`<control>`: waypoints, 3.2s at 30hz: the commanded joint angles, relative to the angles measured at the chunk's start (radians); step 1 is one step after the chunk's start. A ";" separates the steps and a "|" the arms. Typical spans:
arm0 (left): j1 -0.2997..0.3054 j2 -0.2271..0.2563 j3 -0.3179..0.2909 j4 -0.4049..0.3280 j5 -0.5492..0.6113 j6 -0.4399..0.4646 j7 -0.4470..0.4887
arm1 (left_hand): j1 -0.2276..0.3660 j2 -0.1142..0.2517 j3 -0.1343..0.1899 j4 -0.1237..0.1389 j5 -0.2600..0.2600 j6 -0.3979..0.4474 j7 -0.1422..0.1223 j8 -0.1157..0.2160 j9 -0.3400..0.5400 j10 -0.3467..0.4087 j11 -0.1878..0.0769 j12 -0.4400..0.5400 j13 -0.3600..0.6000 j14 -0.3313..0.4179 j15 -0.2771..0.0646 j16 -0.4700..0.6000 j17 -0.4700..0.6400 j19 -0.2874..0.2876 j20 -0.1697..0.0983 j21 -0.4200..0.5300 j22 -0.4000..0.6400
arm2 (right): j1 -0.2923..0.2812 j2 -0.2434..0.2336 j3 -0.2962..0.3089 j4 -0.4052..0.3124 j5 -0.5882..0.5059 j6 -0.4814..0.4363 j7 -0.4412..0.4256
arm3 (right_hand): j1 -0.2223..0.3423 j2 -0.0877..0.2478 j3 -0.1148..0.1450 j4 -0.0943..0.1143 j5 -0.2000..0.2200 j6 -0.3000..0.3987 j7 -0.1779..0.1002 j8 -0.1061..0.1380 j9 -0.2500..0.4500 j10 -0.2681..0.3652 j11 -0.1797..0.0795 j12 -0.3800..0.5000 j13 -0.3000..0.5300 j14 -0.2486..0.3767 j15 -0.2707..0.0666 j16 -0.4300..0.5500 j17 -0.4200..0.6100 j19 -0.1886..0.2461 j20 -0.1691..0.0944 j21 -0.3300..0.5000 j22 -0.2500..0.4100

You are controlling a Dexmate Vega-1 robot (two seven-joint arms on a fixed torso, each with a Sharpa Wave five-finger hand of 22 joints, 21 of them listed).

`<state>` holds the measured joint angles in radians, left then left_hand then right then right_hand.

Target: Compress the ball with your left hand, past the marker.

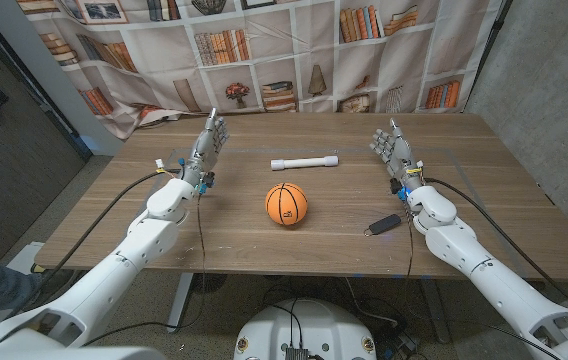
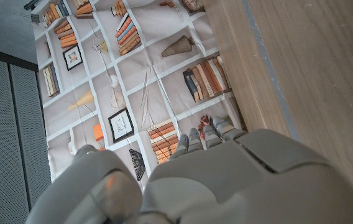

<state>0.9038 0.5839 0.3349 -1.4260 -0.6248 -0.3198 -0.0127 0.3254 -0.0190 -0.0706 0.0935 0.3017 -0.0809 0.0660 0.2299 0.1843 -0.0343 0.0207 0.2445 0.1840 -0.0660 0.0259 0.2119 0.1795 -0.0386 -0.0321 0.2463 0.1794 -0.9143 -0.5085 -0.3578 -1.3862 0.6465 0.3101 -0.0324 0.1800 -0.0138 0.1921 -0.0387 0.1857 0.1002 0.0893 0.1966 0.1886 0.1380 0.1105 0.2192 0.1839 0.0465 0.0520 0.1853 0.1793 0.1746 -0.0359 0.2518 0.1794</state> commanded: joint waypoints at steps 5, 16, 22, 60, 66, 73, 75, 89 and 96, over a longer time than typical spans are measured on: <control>0.002 -0.005 -0.003 0.054 0.019 -0.155 -0.096 | 0.034 0.010 0.001 -0.015 -0.004 0.041 -0.002 0.010 0.001 0.046 0.002 0.012 0.003 0.043 0.001 0.010 0.004 0.029 -0.005 0.007 0.001 | -0.054 -0.022 0.008 -0.112 -0.044 0.021 -0.057 | 0.008 0.001 0.007 -0.002 0.005 0.012 -0.003 0.004 0.003 0.013 -0.003 0.007 0.002 0.013 -0.002 0.006 0.002 0.010 -0.054 0.004 0.004; 0.012 -0.003 -0.005 0.069 0.061 -0.259 -0.118 | 0.093 0.018 0.008 -0.043 -0.017 0.130 -0.014 0.025 0.001 0.130 -0.020 0.022 0.004 0.102 -0.021 0.008 0.003 0.098 -0.002 0.016 0.001 | -0.081 -0.023 0.008 -0.162 -0.072 0.027 -0.091 | 0.008 0.001 0.006 -0.003 0.005 0.015 -0.004 0.004 0.003 0.018 -0.005 0.008 0.002 0.021 -0.004 0.007 0.002 0.018 -0.055 0.005 0.004; 0.020 -0.005 -0.004 0.075 0.088 -0.309 -0.116 | 0.125 0.019 0.010 -0.059 -0.023 0.182 -0.008 0.031 0.001 0.177 -0.022 0.025 0.004 0.149 -0.024 0.011 0.003 0.139 -0.002 0.021 0.001 | -0.080 -0.019 0.007 -0.164 -0.070 0.014 -0.100 | 0.007 0.001 0.005 -0.004 0.005 0.016 -0.004 0.004 0.003 0.021 -0.007 0.008 0.002 0.031 -0.003 0.009 0.003 0.026 -0.055 0.006 0.004; 0.039 -0.087 -0.020 0.167 0.348 -0.645 -0.027 | 0.279 0.028 0.028 -0.135 -0.043 0.420 -0.015 0.055 0.002 0.416 -0.038 0.040 0.007 0.393 -0.057 0.030 0.005 0.374 0.026 0.065 0.004 | -0.109 -0.043 0.022 -0.228 -0.090 -0.016 -0.145 | 0.008 0.004 0.003 -0.008 0.004 0.018 -0.006 0.004 0.003 0.022 -0.006 0.004 0.002 0.039 -0.002 0.005 0.003 0.035 -0.055 0.001 0.004; 0.065 -0.057 -0.043 0.114 0.467 -0.613 0.039 | 0.286 0.026 0.029 -0.140 -0.042 0.424 -0.015 0.055 0.002 0.419 -0.040 0.038 0.007 0.397 -0.059 0.028 0.005 0.378 0.026 0.065 0.004 | -0.105 -0.034 0.021 -0.223 -0.088 -0.009 -0.143 | 0.007 0.004 0.002 -0.008 0.004 0.019 -0.007 0.004 0.003 0.022 -0.008 0.004 0.002 0.039 -0.002 0.004 0.003 0.035 -0.054 0.000 0.004; 0.088 -0.039 -0.063 0.057 0.612 -0.571 0.122 | 0.305 0.024 0.032 -0.150 -0.040 0.446 -0.023 0.057 0.002 0.437 -0.051 0.037 0.007 0.414 -0.064 0.028 0.004 0.390 0.024 0.065 0.003 | -0.090 -0.032 0.013 -0.211 -0.092 -0.008 -0.128 | 0.007 0.005 0.002 -0.008 0.004 0.020 -0.007 0.004 0.003 0.022 -0.008 0.003 0.003 0.040 -0.003 0.004 0.003 0.036 -0.053 -0.001 0.004; 0.088 -0.035 -0.062 0.048 0.641 -0.567 0.138 | 0.313 0.026 0.034 -0.153 -0.039 0.452 -0.025 0.057 0.003 0.442 -0.055 0.036 0.007 0.418 -0.066 0.027 0.004 0.394 0.023 0.065 0.003 | -0.088 -0.030 0.012 -0.210 -0.090 -0.010 -0.128 | 0.008 0.005 0.002 -0.009 0.004 0.020 -0.007 0.004 0.003 0.023 -0.008 0.004 0.003 0.040 -0.004 0.004 0.003 0.036 -0.053 -0.001 0.004; 0.075 0.009 -0.025 -0.006 0.789 -0.508 0.195 | 0.336 0.033 0.041 -0.164 -0.035 0.469 -0.025 0.055 0.003 0.459 -0.062 0.033 0.007 0.433 -0.068 0.024 0.005 0.406 0.019 0.065 0.004 | -0.090 -0.032 0.015 -0.202 -0.084 -0.007 -0.123 | 0.008 0.006 0.001 -0.010 0.004 0.019 -0.007 0.003 0.003 0.025 -0.008 0.003 0.003 0.044 -0.003 0.004 0.004 0.038 -0.052 -0.003 0.004; 0.108 0.049 -0.028 -0.076 0.875 -0.454 0.237 | 0.344 0.036 0.044 -0.167 -0.035 0.470 -0.029 0.052 0.003 0.461 -0.064 0.030 0.007 0.435 -0.069 0.022 0.005 0.408 0.019 0.063 0.004 | -0.087 -0.033 0.012 -0.202 -0.080 -0.014 -0.116 | 0.008 0.006 0.001 -0.011 0.004 0.019 -0.008 0.003 0.003 0.025 -0.008 0.003 0.003 0.044 -0.003 0.003 0.004 0.039 -0.051 -0.003 0.004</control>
<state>0.9829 0.5847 0.3011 -1.4224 0.1242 -0.8390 0.1643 0.6608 0.0190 -0.0258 -0.0664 0.2629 0.3808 0.0357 0.2783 0.1839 0.4159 -0.0407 0.2772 0.1887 0.3575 -0.0428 0.2363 0.1791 0.3627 -0.0123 0.3046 0.1790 -1.0046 -0.5397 -0.3430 -1.5923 0.5629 0.2997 -0.1574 0.1799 -0.0138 0.1904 -0.0457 0.1857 0.1143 0.0823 0.1966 0.1882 0.1575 0.1050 0.2192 0.1835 0.0847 0.0495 0.1886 0.1789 0.2085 -0.0339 0.2518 0.1791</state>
